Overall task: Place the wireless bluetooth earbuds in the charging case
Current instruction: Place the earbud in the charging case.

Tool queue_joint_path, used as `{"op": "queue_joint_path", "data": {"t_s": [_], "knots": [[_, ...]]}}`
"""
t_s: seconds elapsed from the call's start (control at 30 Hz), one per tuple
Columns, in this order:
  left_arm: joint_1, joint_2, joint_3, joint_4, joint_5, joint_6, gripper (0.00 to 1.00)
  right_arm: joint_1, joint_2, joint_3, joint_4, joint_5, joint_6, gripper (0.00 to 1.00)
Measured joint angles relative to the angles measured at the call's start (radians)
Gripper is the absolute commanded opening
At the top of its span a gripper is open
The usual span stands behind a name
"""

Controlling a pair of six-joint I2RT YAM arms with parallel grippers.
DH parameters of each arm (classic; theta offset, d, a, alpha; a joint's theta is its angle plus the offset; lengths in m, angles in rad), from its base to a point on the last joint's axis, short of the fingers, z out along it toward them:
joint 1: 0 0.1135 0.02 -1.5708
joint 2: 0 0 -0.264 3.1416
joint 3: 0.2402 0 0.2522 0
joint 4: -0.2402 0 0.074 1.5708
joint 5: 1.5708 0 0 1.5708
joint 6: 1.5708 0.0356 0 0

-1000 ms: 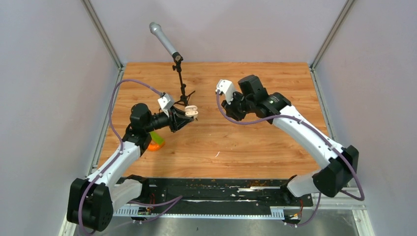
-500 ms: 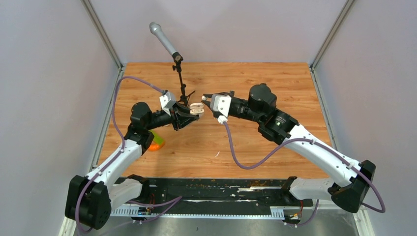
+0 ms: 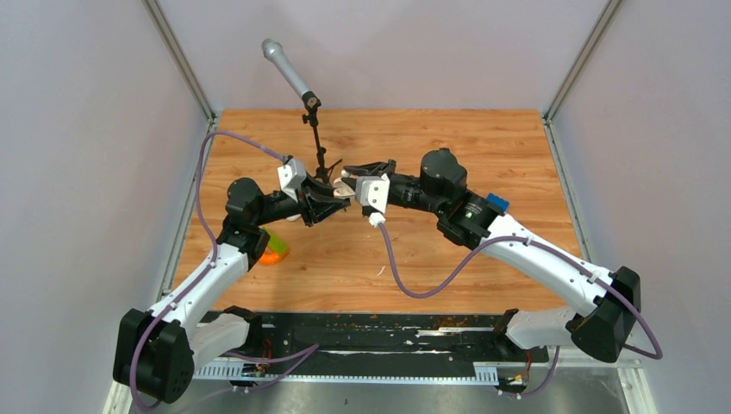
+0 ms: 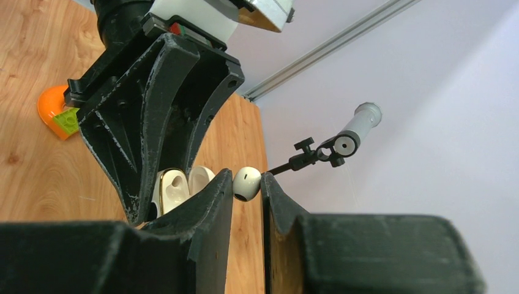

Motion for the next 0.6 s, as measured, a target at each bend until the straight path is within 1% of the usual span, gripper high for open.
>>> {"op": "queue_joint_path", "data": {"t_s": [0.43,0.6], "knots": [[0.0,0.0,0.017,0.025,-0.008,-0.062,0.03,0.0,0.023,0.0,-0.008,-0.045,-0.002,0.0],[-0.005,0.0,0.019,0.043,-0.016,-0.093,0.03,0.0,0.023,-0.012,0.03,-0.047,-0.022,0.0]]}}
